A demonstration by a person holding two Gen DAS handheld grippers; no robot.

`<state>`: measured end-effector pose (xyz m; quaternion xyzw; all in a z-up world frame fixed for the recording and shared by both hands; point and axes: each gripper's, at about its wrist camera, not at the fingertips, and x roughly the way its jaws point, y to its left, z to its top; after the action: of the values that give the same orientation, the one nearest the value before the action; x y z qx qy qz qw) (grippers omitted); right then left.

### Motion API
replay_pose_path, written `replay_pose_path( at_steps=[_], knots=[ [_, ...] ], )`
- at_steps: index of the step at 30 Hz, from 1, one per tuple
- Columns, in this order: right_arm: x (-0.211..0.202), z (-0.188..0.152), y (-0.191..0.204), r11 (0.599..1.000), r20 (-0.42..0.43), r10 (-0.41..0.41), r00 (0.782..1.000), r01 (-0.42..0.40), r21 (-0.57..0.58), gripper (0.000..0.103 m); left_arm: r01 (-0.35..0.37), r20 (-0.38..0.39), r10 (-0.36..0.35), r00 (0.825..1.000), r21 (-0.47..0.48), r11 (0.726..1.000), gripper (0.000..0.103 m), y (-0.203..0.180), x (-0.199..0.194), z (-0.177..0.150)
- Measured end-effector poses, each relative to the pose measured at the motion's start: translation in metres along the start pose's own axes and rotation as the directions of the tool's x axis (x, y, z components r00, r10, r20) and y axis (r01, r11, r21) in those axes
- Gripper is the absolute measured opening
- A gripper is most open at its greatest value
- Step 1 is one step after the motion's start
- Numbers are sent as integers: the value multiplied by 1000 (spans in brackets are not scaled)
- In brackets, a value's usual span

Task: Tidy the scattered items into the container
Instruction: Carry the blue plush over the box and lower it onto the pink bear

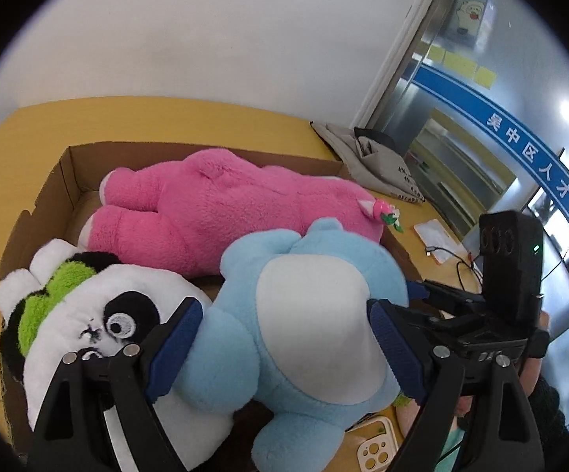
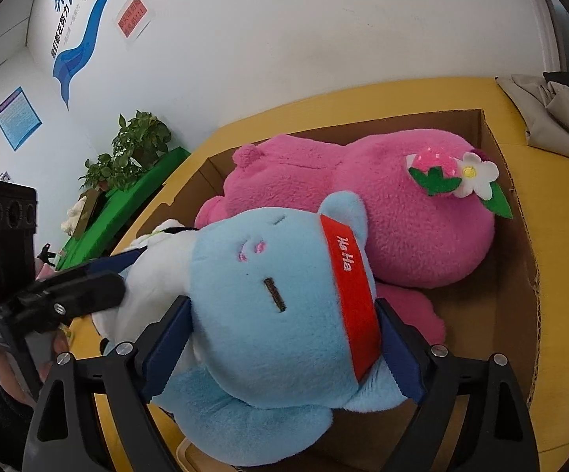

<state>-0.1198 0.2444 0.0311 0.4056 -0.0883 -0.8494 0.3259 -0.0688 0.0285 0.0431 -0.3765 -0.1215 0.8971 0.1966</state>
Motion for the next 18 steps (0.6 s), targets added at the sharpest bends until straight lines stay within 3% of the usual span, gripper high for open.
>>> replay_pose_path(
  at_steps=[4,11,14,18],
  knots=[
    [4,-2,-5,1000,-10,2,1000,-2,10,92,7,54,-8,999,6,1000,88,-5,-18,13],
    [19,-6,-7,1000,-70,7,997,-6,20,93,-56,-85,61,995,55,997,86,-14,35,5],
    [19,-9,-12,999,-72,25,997,-22,39,97,-115,-87,124,988,103,988,82,-15,43,1],
    [21,-11,-20,994,-66,69,995,-63,88,101,-96,-105,106,989,89,991,82,-9,46,0]
  ],
)
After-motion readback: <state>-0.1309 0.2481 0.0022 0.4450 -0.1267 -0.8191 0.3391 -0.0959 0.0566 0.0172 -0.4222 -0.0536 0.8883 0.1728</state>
